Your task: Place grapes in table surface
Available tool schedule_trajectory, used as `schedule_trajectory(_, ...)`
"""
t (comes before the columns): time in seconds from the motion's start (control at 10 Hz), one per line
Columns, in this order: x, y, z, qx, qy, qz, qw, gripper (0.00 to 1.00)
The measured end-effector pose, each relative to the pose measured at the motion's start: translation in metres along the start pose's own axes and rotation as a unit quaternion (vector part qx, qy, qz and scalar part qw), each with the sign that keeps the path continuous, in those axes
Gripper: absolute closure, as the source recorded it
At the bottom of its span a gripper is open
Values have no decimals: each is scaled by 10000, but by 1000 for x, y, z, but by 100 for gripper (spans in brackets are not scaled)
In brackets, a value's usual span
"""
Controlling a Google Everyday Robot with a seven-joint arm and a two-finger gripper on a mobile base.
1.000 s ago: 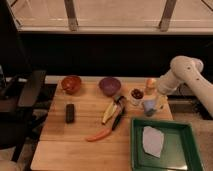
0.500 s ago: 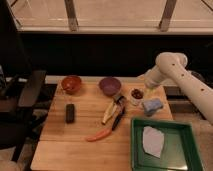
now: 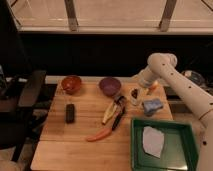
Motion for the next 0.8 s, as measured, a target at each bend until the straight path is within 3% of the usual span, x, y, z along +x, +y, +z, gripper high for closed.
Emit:
schedule_trajectory(0.6, 16, 10, 2, -109, 30, 172, 9998, 95)
schedule_trajectory(0.8, 24, 16, -2, -106, 49, 251, 9996, 100)
